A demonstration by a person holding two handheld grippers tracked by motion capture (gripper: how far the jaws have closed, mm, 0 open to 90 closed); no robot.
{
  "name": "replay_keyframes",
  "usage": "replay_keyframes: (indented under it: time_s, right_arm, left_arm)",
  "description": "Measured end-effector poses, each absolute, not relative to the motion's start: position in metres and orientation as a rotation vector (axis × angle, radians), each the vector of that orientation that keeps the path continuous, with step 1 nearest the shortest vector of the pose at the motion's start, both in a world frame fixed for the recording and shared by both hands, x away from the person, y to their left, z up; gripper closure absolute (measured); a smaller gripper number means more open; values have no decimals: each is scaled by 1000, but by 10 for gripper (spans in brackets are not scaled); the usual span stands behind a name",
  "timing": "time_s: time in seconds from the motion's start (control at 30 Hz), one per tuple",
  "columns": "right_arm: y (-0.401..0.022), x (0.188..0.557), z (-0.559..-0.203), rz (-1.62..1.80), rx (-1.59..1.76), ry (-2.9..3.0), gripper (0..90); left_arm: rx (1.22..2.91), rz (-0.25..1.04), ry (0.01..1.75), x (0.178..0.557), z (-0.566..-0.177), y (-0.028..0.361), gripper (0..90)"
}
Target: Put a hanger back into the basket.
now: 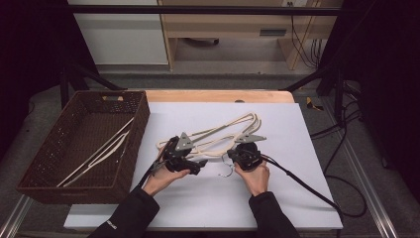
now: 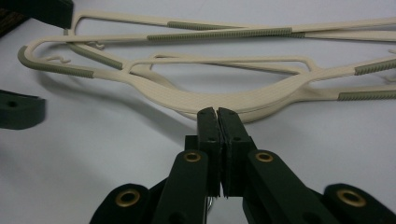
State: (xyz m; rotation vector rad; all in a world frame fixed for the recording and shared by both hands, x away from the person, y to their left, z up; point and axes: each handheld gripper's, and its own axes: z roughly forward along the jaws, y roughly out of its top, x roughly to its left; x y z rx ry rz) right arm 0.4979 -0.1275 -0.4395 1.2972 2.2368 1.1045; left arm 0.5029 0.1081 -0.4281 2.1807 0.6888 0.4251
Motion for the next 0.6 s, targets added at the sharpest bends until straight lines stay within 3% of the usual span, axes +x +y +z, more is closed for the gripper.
replay_keyframes:
  time_s: [0.6]
  right_arm:
    - [-132,494,-428,1140,1285,2235,893]
  left_arm:
    - [2367,481,538,531,-443,56,407]
